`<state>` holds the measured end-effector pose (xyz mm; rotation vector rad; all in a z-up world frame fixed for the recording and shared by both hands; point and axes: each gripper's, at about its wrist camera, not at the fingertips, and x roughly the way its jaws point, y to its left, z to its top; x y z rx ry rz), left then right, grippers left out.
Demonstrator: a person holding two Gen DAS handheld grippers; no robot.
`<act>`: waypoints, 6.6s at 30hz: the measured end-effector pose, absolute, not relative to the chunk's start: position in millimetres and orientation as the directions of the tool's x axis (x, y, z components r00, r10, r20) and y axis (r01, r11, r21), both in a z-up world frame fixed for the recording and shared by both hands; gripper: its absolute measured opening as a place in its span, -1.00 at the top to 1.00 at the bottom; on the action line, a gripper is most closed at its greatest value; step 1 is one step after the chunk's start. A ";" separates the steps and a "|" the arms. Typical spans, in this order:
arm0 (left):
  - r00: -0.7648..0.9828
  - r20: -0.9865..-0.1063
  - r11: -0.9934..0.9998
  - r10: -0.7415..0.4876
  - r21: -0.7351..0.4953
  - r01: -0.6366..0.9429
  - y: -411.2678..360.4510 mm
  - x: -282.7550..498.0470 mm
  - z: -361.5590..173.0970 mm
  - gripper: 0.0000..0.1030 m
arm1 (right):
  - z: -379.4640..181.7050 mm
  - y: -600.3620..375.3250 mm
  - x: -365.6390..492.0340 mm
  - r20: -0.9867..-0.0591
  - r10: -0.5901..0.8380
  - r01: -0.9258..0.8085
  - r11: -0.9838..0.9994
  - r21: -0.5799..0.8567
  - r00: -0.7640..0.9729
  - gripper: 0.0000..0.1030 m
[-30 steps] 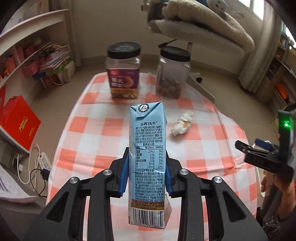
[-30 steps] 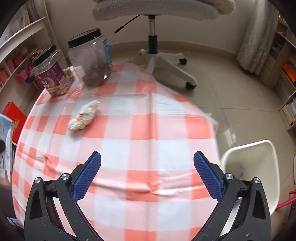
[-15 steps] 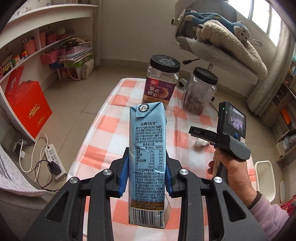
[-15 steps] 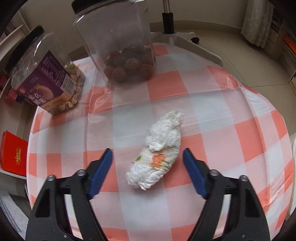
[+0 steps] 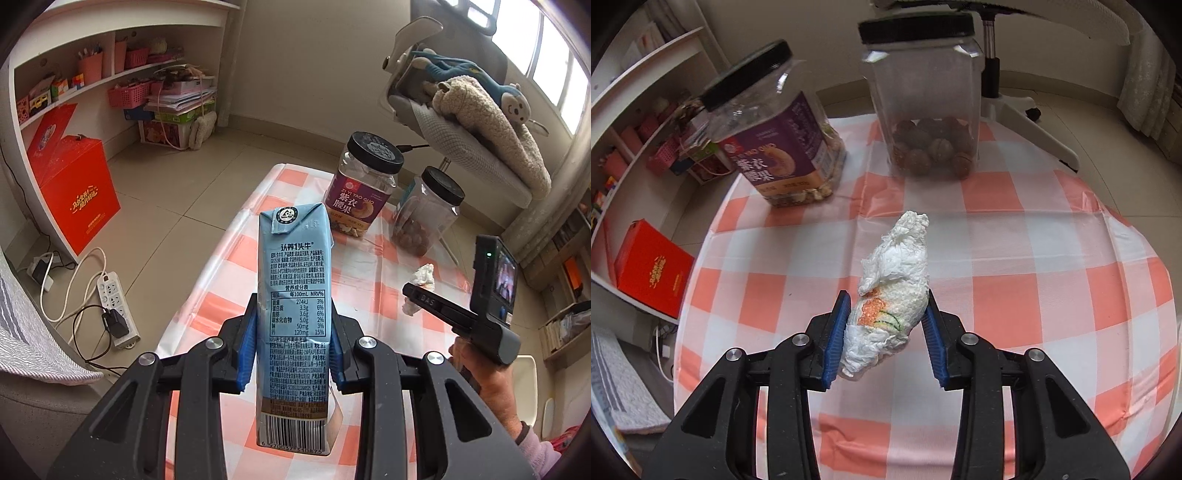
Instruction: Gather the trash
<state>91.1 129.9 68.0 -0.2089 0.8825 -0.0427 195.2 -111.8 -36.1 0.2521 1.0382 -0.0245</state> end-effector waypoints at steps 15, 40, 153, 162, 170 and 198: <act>0.626 -0.760 0.974 -0.175 -0.229 -0.005 97.6 69.9 62.5 0.37 | 40.1 -133.7 85.3 -0.768 0.203 -0.063 0.976 0.208 0.607 0.29; 0.602 -0.760 0.969 -0.245 -0.171 0.179 -19.0 59.4 50.9 0.37 | 40.9 -272.8 18.4 -0.733 0.013 0.132 0.981 0.139 0.680 0.28; 0.723 -0.687 0.997 -0.067 -0.031 0.064 -24.4 -72.5 44.9 -0.87 | 46.2 -238.0 -113.8 -0.561 -0.241 0.289 0.957 -0.002 0.792 -0.86; 0.725 -0.687 0.998 -0.052 -0.014 0.058 -26.1 -72.5 43.8 -0.87 | 44.9 -239.0 -112.5 -0.572 -0.231 0.285 0.959 0.005 0.787 -0.86; 0.725 -0.687 0.998 -0.048 -0.007 0.059 -28.6 -72.5 43.4 -0.87 | 43.2 -237.3 -111.5 -0.582 -0.220 0.275 0.962 0.006 0.783 -0.86; 0.722 -0.690 0.998 -0.047 -0.011 0.055 -26.8 -72.4 40.0 -0.87 | 34.3 -237.2 -105.5 -0.617 -0.203 0.274 0.962 0.022 0.761 -0.86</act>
